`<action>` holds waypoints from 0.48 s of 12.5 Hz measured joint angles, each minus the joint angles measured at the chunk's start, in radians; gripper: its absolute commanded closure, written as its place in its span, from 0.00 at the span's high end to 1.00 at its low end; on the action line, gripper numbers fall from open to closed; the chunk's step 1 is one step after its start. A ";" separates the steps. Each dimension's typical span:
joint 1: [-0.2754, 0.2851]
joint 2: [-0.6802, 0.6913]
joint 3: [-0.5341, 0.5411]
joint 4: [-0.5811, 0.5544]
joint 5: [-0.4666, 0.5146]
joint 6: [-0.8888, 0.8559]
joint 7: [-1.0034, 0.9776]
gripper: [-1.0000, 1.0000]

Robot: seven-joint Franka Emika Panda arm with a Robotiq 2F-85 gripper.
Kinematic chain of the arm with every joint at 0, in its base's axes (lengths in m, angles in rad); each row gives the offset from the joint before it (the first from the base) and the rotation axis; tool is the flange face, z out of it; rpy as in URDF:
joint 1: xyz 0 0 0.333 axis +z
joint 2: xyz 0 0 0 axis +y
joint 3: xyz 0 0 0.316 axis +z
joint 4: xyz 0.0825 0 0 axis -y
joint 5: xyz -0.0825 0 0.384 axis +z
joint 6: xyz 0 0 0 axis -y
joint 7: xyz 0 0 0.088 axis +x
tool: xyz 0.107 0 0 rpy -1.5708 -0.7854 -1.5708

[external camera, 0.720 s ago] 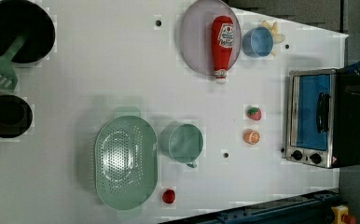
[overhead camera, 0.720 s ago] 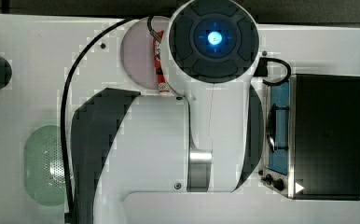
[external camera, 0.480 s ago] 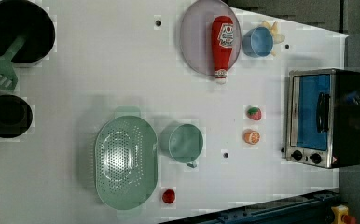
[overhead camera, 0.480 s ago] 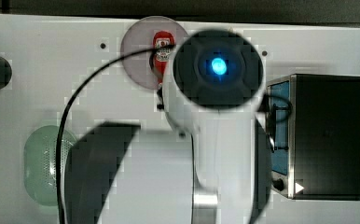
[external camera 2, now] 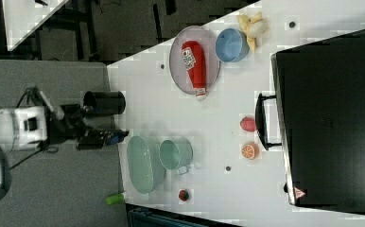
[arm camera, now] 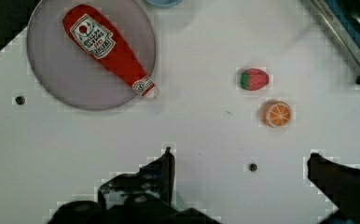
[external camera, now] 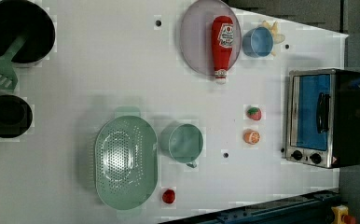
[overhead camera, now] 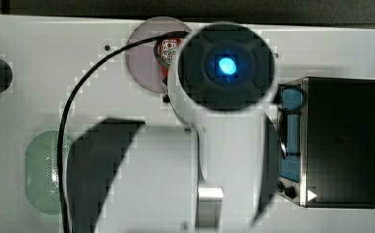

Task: Pick ketchup from plate and place it on table.

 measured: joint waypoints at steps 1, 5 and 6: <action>0.005 0.042 0.005 0.001 0.003 0.035 -0.002 1.00; 0.016 0.247 0.016 -0.010 0.003 0.142 -0.123 1.00; 0.016 0.297 0.021 -0.010 0.000 0.157 -0.162 1.00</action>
